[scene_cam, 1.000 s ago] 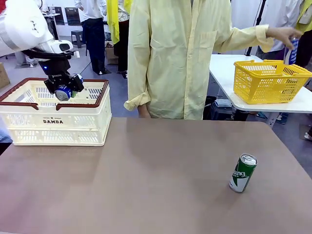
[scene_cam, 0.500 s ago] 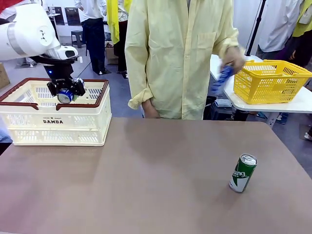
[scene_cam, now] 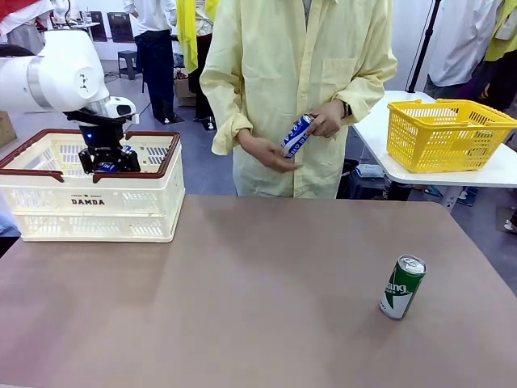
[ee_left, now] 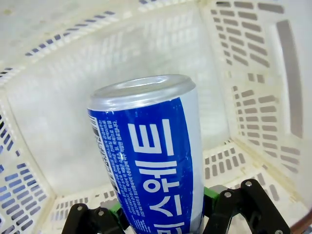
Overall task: Place the drinks into the Shopping basket.
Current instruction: Pick up one drink and place it into the Shopping basket.
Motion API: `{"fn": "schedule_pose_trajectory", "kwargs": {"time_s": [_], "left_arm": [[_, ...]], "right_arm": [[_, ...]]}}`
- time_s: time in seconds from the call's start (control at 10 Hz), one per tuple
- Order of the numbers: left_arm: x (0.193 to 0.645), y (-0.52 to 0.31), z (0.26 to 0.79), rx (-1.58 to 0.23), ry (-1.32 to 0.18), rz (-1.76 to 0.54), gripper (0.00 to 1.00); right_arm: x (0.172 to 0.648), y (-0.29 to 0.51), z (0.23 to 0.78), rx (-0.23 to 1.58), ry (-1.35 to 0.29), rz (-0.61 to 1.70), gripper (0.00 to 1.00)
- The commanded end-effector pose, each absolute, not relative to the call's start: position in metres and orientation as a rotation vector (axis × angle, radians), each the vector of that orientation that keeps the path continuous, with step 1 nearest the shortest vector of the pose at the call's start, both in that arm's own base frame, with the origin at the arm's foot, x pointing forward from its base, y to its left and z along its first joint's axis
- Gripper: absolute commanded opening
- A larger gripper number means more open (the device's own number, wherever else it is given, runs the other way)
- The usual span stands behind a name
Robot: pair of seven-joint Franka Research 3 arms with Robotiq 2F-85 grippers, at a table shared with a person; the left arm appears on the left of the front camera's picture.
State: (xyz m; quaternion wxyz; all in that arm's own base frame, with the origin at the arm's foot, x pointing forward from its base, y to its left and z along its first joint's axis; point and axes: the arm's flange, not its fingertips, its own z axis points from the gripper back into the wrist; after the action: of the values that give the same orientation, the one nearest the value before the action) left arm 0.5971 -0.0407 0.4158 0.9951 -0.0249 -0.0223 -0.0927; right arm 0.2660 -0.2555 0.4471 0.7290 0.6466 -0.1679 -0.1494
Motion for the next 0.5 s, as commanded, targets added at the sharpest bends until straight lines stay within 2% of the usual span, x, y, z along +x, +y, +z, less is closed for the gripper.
{"fn": "schedule_pose_trajectory", "kwargs": {"time_s": [0.0, 0.3, 0.4], "left_arm": [[0.593, -0.045, 0.405, -0.024, -0.064, -0.164, 0.0], [0.596, -0.043, 0.389, -0.033, -0.035, -0.152, 0.0], [0.597, -0.043, 0.387, -0.034, -0.036, -0.157, 0.19]], "right_arm": [[0.266, -0.256, 0.451, 1.435, -0.367, -0.332, 1.0], [0.266, -0.256, 0.451, 1.435, -0.367, -0.332, 1.0], [0.266, -0.256, 0.451, 1.435, -0.367, -0.332, 1.0]]}}
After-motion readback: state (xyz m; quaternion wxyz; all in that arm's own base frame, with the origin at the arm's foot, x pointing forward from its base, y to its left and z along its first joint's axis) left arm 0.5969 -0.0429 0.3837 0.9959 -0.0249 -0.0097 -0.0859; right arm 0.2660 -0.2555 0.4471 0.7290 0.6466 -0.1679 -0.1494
